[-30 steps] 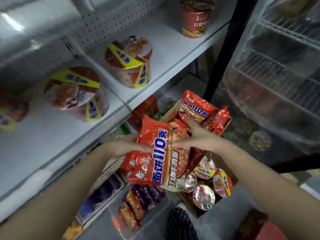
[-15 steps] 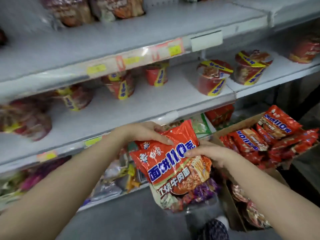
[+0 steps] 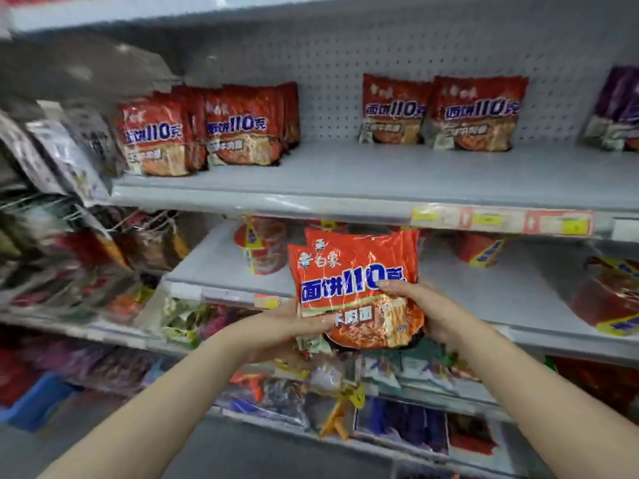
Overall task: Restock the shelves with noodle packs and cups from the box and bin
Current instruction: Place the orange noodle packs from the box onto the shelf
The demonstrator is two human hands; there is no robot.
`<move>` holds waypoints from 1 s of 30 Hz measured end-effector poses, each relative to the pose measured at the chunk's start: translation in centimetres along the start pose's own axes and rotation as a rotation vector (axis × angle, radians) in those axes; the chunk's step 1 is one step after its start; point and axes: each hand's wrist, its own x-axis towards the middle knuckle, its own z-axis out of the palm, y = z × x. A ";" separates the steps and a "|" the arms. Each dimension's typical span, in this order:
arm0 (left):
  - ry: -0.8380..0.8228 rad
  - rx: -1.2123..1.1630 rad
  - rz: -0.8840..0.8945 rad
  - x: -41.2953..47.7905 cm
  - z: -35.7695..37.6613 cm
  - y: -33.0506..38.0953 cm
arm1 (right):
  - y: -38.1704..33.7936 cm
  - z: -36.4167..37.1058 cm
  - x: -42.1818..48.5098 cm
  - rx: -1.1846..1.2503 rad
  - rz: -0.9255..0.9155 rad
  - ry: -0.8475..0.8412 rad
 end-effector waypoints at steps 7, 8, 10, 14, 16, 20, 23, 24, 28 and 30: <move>0.306 -0.027 0.186 -1.1 -4.0 2.7 | -6.1 3.5 4.4 -0.111 -0.082 -0.293; 0.333 -0.009 0.198 -1.1 -4.7 3.1 | -6.9 3.7 4.9 -0.130 -0.092 -0.332; 0.384 -0.009 0.217 -1.3 -6.1 3.8 | -8.0 4.0 5.9 -0.186 -0.118 -0.408; 0.523 -0.020 0.236 -2.0 -9.1 5.0 | -9.3 5.4 7.1 -0.416 -0.223 -0.544; 0.594 0.087 0.255 -2.4 -10.6 5.6 | -10.4 6.6 7.9 -0.496 -0.309 -0.489; 0.736 0.180 0.311 -2.8 -13.8 7.1 | -13.3 8.9 10.2 -0.469 -0.462 -0.399; 0.819 0.259 0.333 -2.2 -16.6 8.9 | -16.0 10.5 12.2 -0.413 -0.529 -0.375; 0.848 0.278 0.329 -2.0 -17.6 9.7 | -17.0 11.0 12.7 -0.408 -0.538 -0.359; 0.920 0.396 0.386 -0.4 -22.4 12.2 | -21.0 12.2 15.5 -0.548 -0.594 -0.233; 0.935 0.441 0.393 0.6 -24.8 13.1 | -22.5 13.0 17.5 -0.648 -0.628 -0.196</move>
